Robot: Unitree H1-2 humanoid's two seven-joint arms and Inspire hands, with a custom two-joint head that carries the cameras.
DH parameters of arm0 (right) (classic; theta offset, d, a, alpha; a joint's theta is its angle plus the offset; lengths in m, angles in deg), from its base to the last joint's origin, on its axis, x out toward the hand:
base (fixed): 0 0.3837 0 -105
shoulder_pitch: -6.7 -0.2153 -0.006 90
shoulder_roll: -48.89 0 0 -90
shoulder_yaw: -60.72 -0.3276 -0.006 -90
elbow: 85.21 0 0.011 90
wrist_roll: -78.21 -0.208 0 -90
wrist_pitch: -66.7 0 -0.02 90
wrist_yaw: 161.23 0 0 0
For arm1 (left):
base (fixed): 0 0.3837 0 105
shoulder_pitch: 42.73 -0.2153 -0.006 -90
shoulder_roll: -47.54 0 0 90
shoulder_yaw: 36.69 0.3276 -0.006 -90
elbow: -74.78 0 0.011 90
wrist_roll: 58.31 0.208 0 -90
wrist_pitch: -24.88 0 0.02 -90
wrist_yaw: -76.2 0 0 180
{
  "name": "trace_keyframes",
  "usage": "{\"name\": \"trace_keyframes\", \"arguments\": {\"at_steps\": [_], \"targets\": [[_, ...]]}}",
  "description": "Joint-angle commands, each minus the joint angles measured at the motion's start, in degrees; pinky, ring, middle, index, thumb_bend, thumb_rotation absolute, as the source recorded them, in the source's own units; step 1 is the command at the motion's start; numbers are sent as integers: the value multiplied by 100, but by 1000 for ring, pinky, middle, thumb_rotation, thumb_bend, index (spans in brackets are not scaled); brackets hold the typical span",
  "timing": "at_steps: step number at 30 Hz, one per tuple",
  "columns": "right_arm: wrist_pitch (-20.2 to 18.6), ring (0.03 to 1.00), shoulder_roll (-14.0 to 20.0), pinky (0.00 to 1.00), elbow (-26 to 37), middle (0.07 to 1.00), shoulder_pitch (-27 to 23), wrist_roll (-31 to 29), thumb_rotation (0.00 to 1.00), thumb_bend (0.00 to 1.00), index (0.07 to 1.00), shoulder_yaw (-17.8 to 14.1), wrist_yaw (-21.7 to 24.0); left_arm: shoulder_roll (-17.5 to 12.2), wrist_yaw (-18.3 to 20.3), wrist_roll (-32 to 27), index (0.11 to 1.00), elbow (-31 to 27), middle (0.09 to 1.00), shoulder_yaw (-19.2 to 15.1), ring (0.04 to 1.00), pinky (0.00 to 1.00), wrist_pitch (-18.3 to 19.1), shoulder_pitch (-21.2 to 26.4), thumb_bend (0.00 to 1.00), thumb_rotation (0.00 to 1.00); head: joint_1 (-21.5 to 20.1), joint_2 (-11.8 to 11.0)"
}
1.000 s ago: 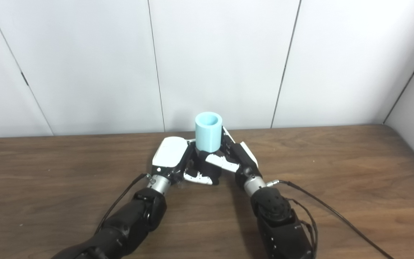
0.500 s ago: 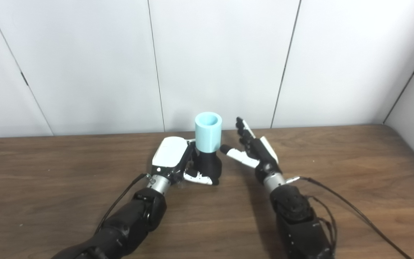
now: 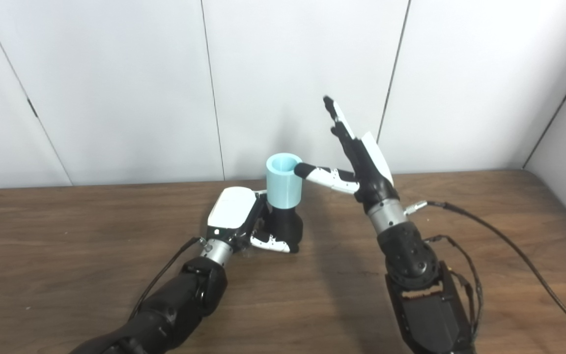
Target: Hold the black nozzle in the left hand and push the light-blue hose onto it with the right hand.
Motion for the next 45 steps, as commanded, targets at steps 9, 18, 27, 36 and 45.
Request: {"name": "trace_keyframes", "arguments": {"at_steps": [9,18,27,36,45], "targets": [[383,1000,788,992,757,944,-690,1740,841,902,941,784,315,-180,208,51,516,807,422,237,480,532,190,-1413,521,0,14,4],[591,1000,1014,1000,504,976,-676,2234,829,881,957,1214,541,-187,241,47,522,806,416,245,477,530,245,-1410,519,0,9,2],[558,1000,1079,1000,339,996,-550,2673,891,919,968,1345,576,-226,241,35,516,777,417,240,473,512,183,-1426,520,0,3,18],[528,1000,1060,1000,271,999,-361,2991,934,925,962,1368,625,-250,297,50,519,772,417,264,462,497,211,-1420,519,0,-2,32],[461,1000,1066,1000,191,986,-183,3022,835,889,948,1381,865,-275,264,11,518,766,413,233,454,492,129,-1445,519,0,-10,61]]}}
